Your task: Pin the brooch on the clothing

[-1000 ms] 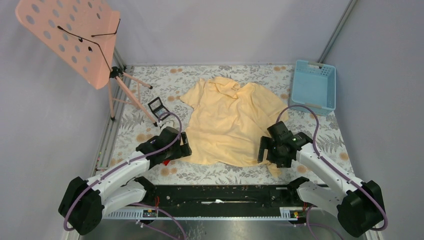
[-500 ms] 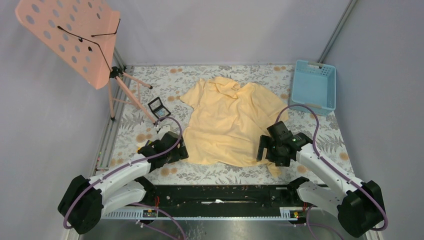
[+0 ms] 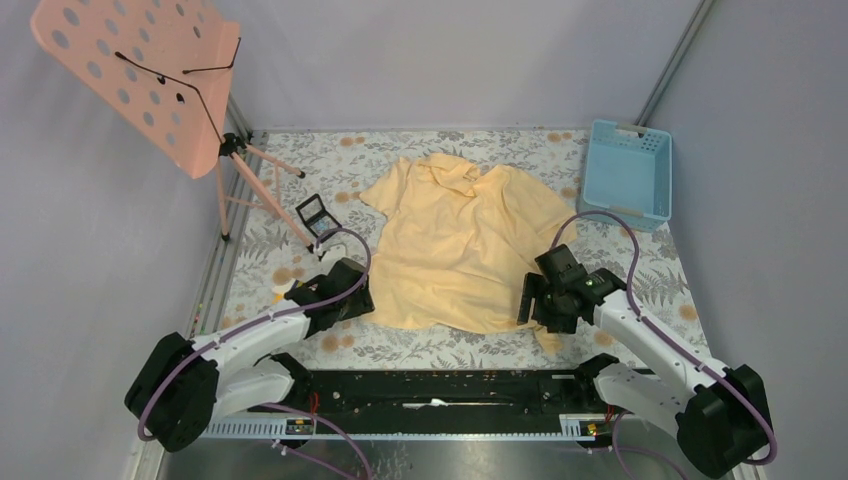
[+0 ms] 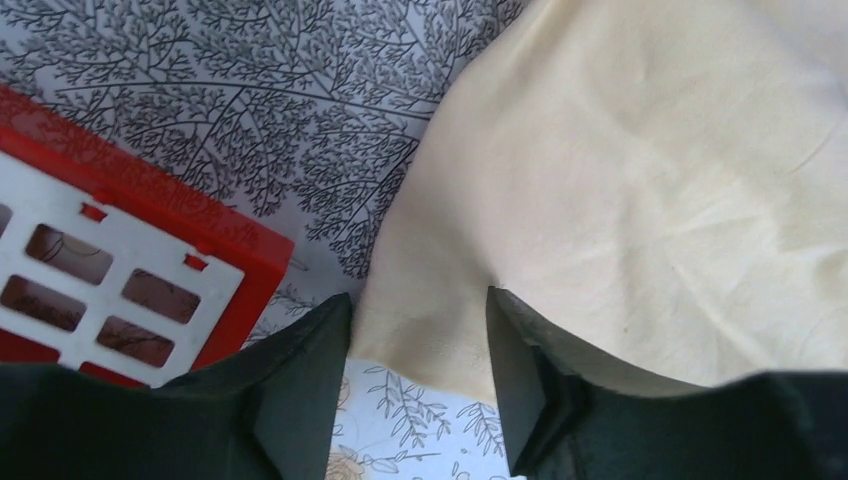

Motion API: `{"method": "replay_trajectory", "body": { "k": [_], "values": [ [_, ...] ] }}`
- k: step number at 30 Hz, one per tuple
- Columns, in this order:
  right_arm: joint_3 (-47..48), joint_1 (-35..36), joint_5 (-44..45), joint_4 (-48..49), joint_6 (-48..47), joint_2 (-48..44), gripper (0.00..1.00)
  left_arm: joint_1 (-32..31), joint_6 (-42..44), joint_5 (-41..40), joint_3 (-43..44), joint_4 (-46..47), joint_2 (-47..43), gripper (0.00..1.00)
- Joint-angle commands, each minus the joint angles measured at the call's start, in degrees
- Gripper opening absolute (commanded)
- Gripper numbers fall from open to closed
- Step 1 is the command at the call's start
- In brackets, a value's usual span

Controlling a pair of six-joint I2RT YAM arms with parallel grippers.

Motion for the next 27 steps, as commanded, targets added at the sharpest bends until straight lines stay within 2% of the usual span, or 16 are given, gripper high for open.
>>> {"method": "replay_trajectory", "body": {
  "k": [1,7,8,16,22,27],
  "values": [
    [-0.15,0.6,0.05,-0.04,0.2,-1.9,0.74,0.01,-0.15,3.31,-0.43,5.33,3.25,0.51],
    [-0.76,0.6,-0.21,0.25,0.05,-1.73,0.74,0.44,0.93,2.94,2.12,7.17,3.96,0.03],
    [-0.82,0.6,-0.22,0.27,-0.01,-1.65,0.75,0.97,1.4,2.71,3.51,6.1,3.11,0.0],
    [0.3,0.67,2.37,-2.17,-0.31,-1.43,0.76,11.59,6.33,2.93,13.02,-0.17,-8.35,0.0],
    [0.38,1.94,2.43,-1.06,0.12,0.07,0.73,17.31,9.28,5.1,16.26,-1.3,-8.16,0.0],
    [0.12,6.37,-0.25,4.95,2.79,2.18,0.74,18.23,9.36,6.86,15.72,-0.81,-8.11,0.0]
  ]
}}
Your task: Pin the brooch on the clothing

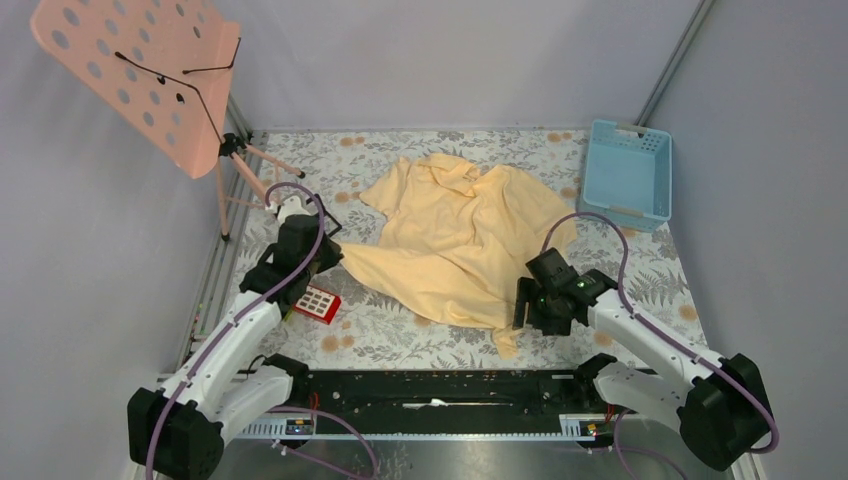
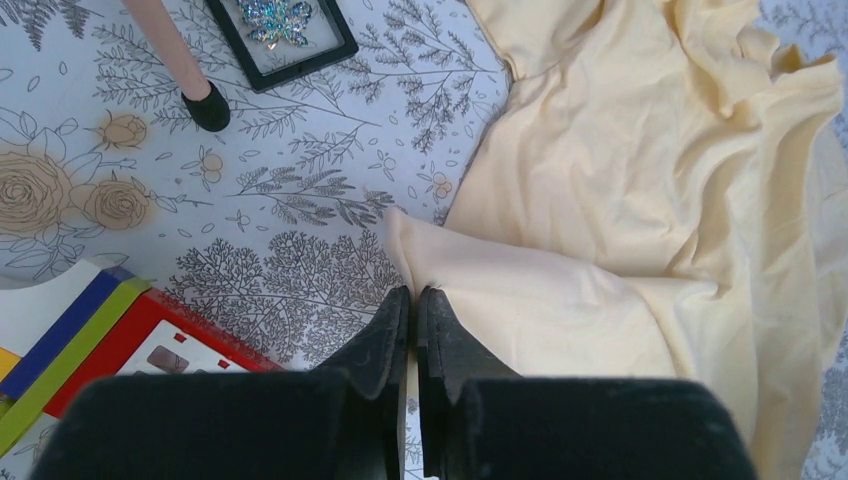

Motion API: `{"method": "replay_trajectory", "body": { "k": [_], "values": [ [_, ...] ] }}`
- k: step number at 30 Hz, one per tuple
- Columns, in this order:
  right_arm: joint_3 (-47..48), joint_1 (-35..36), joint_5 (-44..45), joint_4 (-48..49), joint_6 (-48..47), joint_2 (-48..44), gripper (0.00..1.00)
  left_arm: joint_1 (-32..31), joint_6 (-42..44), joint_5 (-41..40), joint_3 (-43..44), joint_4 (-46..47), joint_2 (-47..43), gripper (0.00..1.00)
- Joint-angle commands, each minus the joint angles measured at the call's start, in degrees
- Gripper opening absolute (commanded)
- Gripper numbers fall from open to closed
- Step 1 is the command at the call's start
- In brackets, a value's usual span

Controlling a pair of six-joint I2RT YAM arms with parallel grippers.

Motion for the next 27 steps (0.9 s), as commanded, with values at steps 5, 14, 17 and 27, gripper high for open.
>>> {"method": "replay_trajectory", "body": {
  "k": [5,14,17,27],
  "values": [
    [0.72,7.11,-0.56,10.14,4.78,5.23,0.74,1.14,1.62,2.95,-0.1,0.09,-0.76,0.0],
    [7.45,7.13,12.72,6.46,-0.23,5.54,0.0,3.04,2.22,3.49,0.01,-2.69,-3.37,0.0],
    [15.57,4.17,21.92,-0.37,-5.26,1.88,0.0,3.49,2.18,4.42,0.6,-4.41,-5.78,0.0],
    [25.32,-15.97,6.78,-2.26,-16.97,17.73,0.85,3.93,2.41,7.28,-0.97,-4.86,-6.96,0.0]
  ]
}}
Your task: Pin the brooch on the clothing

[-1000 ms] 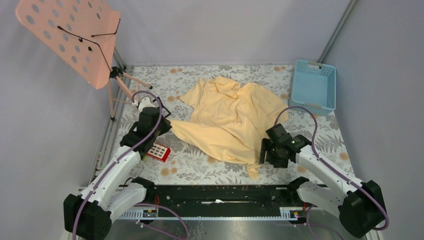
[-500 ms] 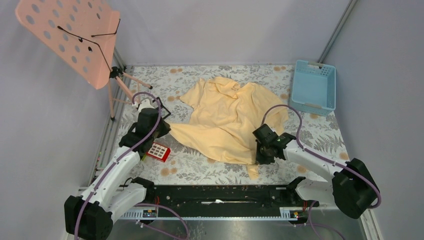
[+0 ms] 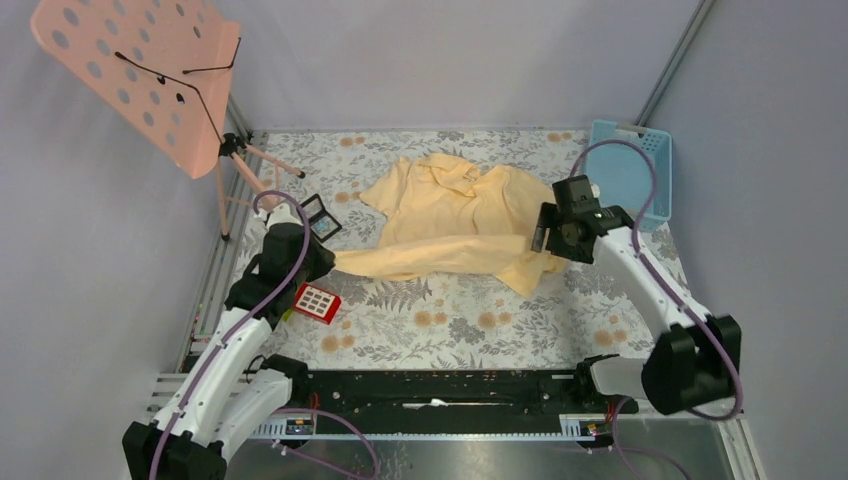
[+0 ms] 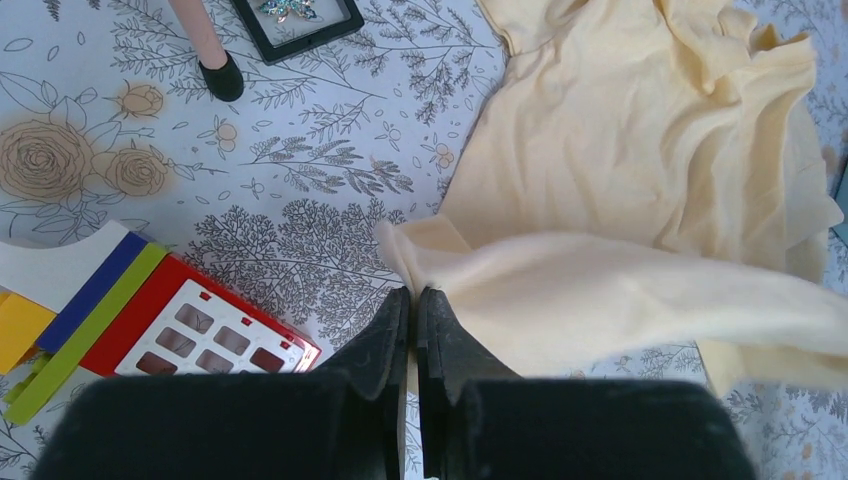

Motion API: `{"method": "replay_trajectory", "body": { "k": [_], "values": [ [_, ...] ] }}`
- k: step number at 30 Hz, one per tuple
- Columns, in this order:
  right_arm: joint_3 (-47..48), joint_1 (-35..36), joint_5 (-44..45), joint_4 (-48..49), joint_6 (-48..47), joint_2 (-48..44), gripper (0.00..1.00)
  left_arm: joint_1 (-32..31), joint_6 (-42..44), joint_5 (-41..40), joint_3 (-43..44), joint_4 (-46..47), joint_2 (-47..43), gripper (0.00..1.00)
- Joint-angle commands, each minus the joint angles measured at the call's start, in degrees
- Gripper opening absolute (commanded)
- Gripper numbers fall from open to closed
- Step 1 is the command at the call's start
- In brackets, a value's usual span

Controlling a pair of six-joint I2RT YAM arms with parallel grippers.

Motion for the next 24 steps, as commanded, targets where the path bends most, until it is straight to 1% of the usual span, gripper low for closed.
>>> {"method": "replay_trajectory", "body": {
  "k": [1,2,3,6,8,11,14,15,18,22,24],
  "values": [
    [-1.18,-0.32,-7.71,-3.37,-4.13,4.07,0.93,0.48,1.01,2.78,-0.73,1.83,0.51,0.0],
    [-3.61,-0.28,-9.79,-1.91,-3.17,2.37,0.98,0.48,1.07,3.1,-0.98,1.98,0.68,0.0],
    [-6.02,-0.32,-11.11,-0.58,-2.25,0.24,0.99,0.48,1.12,3.32,-1.05,2.04,0.83,0.0],
    [-13.74,-0.33,-15.9,1.78,-0.53,-5.25,0.99,0.48,1.28,3.76,-1.31,2.47,1.13,0.0],
    [-18.03,-0.33,-18.94,3.67,0.36,-8.31,0.94,0.48,1.28,4.1,-1.3,2.81,1.44,0.0],
    [-22.28,-0.32,-20.78,7.43,1.57,-8.43,0.82,0.48,1.29,4.25,-1.4,3.28,2.0,0.0],
    [-22.32,-0.28,-20.6,9.11,1.22,-4.49,0.71,0.48,1.2,4.55,-1.61,3.5,2.36,0.0],
    [-21.63,0.41,-19.0,9.39,0.93,-3.11,0.68,0.48,1.19,4.67,-1.71,3.5,2.41,0.0],
    [-18.38,3.55,-13.6,8.23,0.4,0.68,0.67,0.48,1.28,4.56,-1.84,3.44,2.26,0.0],
    [-15.84,4.77,-13.35,10.52,0.86,5.0,0.66,0.48,1.11,4.35,-1.85,3.41,1.95,0.0],
    [-14.49,5.15,-12.07,11.24,0.68,7.6,0.64,0.48,1.18,4.34,-1.78,3.42,2.13,0.0]
  ]
}}
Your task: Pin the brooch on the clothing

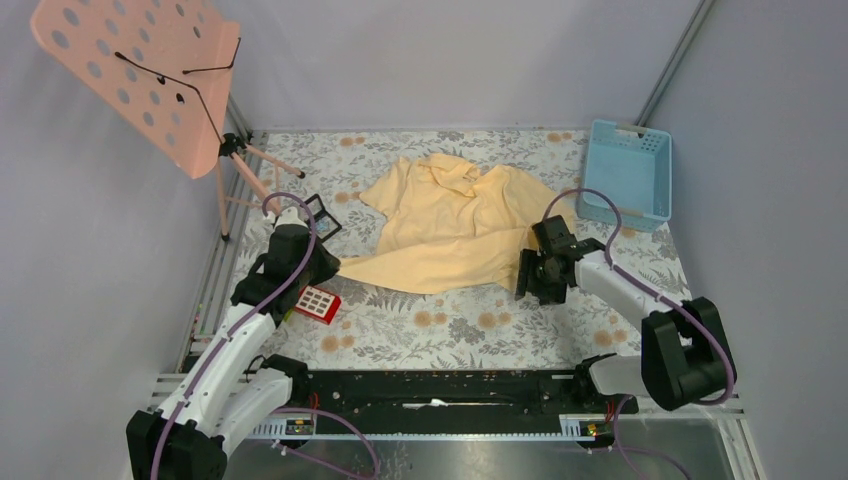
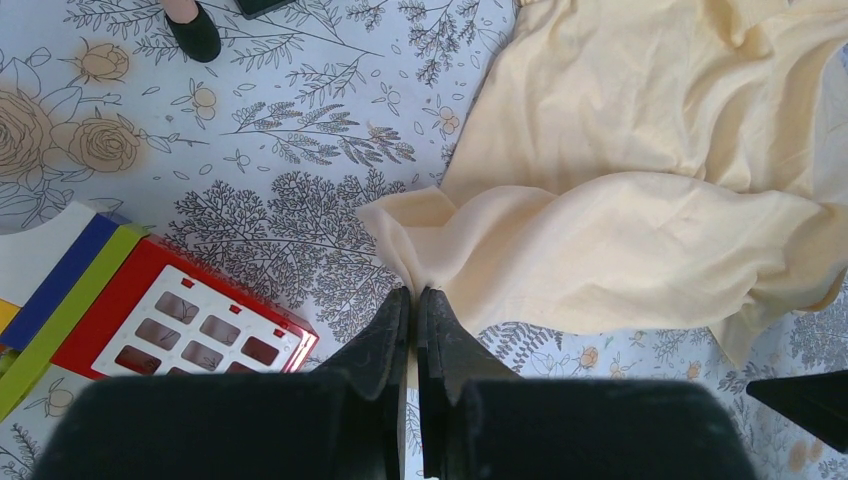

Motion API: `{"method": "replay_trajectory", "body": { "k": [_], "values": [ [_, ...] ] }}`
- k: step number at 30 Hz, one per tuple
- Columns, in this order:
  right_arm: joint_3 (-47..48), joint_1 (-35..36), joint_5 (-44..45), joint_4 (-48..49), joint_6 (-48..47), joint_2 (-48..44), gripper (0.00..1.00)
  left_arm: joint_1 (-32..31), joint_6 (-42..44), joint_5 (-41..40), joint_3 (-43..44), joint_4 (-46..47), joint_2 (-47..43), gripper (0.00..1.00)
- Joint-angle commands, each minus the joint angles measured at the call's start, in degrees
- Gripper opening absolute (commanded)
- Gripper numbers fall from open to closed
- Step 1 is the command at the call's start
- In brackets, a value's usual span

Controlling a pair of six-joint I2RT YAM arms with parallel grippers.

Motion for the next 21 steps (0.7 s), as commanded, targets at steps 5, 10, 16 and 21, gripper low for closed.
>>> {"method": "replay_trajectory", "body": {
  "k": [5,10,16,21],
  "values": [
    [7.49,1.51,5.22,4.33,-0.67,9.38,0.55,0.39,0.78,1.02,-0.05,2.67,-0.43,0.0],
    [8.89,2.36,7.22,4.16,-1.09,13.47,0.54,0.37,0.86,0.77,0.06,2.33,-0.76,0.0],
    [8.67,3.1,9.15,3.19,-0.33,14.45,0.53,0.37,0.95,1.04,0.17,2.17,-1.17,0.0],
    [8.51,3.34,9.94,2.61,-0.27,14.38,0.5,0.37,0.87,1.01,0.15,1.9,-1.47,0.0]
  ]
}}
